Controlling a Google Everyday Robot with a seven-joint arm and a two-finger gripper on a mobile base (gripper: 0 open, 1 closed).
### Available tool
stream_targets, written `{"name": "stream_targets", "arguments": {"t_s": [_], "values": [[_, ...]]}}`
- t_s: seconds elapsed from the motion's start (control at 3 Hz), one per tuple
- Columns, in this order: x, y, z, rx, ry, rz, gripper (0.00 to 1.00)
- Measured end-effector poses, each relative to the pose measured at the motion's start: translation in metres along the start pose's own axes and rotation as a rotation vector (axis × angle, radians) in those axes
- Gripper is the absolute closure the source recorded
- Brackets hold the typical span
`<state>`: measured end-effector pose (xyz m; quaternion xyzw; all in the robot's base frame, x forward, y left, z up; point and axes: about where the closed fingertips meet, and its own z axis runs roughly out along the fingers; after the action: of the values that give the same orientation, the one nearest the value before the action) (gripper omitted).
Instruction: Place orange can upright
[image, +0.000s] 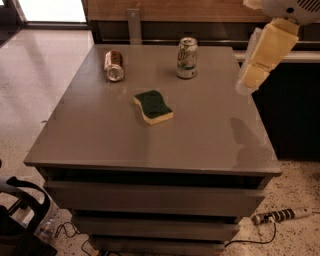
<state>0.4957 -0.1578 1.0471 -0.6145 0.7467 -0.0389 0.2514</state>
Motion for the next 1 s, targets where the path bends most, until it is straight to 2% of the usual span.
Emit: {"name": "stream_targets", "arguments": {"t_s": [0.33, 0.67, 1.0], "values": [[-0.033, -0.023, 0.013, -0.011, -0.032, 0.052, 0.00], [-0.060, -0.052, 0.025, 0.001, -0.027, 0.120, 0.00], [-0.088, -0.071, 0.029, 0.041, -0.029, 0.162, 0.00]]}}
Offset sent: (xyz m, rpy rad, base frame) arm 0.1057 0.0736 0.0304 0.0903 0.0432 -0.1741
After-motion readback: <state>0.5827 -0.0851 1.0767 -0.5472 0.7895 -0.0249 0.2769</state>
